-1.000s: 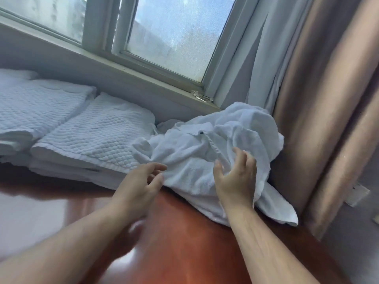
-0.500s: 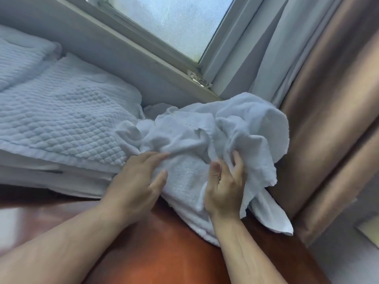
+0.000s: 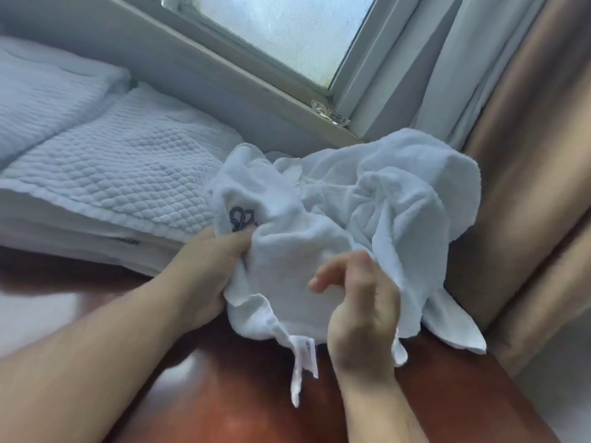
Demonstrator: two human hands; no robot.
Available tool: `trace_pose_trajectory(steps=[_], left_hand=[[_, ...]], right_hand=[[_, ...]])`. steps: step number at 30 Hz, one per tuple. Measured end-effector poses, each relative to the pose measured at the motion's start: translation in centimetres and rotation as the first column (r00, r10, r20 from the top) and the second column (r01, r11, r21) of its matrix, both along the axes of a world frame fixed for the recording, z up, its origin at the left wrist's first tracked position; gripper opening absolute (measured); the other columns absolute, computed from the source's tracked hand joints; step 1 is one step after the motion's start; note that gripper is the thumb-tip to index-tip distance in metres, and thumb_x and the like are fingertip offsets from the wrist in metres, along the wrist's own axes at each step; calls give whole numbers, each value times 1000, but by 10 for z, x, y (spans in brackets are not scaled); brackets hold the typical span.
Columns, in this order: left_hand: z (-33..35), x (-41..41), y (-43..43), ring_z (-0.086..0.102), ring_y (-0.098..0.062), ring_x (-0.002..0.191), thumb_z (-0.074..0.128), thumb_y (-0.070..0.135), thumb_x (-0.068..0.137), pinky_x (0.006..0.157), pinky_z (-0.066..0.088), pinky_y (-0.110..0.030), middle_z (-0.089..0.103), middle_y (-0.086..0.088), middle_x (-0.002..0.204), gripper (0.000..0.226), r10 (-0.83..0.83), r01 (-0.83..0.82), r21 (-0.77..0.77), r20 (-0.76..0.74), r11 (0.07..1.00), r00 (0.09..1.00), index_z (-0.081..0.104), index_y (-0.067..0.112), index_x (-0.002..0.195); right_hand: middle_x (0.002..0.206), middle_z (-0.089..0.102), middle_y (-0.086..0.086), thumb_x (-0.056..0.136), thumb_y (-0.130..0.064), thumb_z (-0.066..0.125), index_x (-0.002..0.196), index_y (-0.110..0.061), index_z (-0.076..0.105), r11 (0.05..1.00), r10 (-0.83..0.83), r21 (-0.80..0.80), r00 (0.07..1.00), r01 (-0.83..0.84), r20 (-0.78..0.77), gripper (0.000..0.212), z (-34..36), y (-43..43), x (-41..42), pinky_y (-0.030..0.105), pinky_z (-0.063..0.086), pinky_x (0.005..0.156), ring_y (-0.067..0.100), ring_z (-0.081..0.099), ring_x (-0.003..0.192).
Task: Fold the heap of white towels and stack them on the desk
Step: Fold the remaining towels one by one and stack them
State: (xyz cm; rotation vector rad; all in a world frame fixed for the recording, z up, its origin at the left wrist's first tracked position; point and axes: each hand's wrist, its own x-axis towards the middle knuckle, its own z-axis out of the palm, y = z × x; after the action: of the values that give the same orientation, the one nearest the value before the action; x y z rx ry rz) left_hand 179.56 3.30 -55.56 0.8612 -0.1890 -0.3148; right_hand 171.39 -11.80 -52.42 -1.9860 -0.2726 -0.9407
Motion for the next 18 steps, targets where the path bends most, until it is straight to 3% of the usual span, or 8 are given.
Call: trace_pose_trajectory(steps=[2,5,8,10,12,14,16,18], left_hand=[[5,1,7,73,-35,100,65,31,96,74,61,-43,75,-16,109,23,6,-6,-16,-22,1000,1000,78,15,105],[7,0,22,71,-34,107,68,44,92,85,59,-49,73,-12,118,35,-81,79,22,61,997,995,74,21,117],[4,-7,45,69,-37,109,70,21,88,89,57,-48,70,-19,121,36,-113,68,190,240,979,964,68,14,124],[4,-15,70,70,-34,103,67,8,87,84,58,-46,70,-20,114,35,-135,2,346,361,938,923,66,12,122],[7,-23,101,70,-32,99,67,0,82,78,57,-44,69,-22,109,42,-182,-59,493,426,868,886,64,16,121],[8,-34,129,68,-33,110,66,-9,81,84,58,-43,67,-16,120,62,-251,-35,564,421,825,871,57,25,133],[4,-47,148,66,-31,115,66,-12,80,85,59,-39,65,-12,126,73,-261,-20,588,389,809,884,51,29,139],[-2,-58,160,66,-32,113,68,-9,80,83,58,-40,65,-17,125,69,-211,-40,559,377,828,902,52,25,138]], right_hand=[[83,63,-8,98,-36,40,82,-15,65,923,-343,-109,917,369,204,36,-1,-15,7,24,46,77,11,59,83],[100,63,-18,99,-55,44,129,-22,60,893,-449,-88,879,441,-162,47,-6,-18,13,3,39,81,5,61,103],[79,67,-25,94,-68,45,124,-27,64,981,-164,-165,898,104,-409,54,-10,-5,5,4,42,72,-16,61,86],[76,70,-5,93,-65,48,100,-18,70,948,187,-99,781,-302,-596,52,-14,15,-5,31,51,69,5,66,74],[65,61,3,91,-55,51,84,-8,67,850,446,46,672,-524,-592,50,-16,28,-14,32,46,61,16,59,63],[67,67,-1,90,-47,52,87,-18,76,889,444,73,810,-453,-383,38,-15,30,-15,21,47,62,7,63,67],[90,72,-18,89,-49,52,94,-39,75,987,146,-30,965,-156,-216,25,-12,25,-10,6,45,67,-1,67,84],[110,64,-28,85,-63,51,113,-47,65,993,20,-102,953,-53,-303,35,-14,21,-1,4,43,72,-11,60,97]])
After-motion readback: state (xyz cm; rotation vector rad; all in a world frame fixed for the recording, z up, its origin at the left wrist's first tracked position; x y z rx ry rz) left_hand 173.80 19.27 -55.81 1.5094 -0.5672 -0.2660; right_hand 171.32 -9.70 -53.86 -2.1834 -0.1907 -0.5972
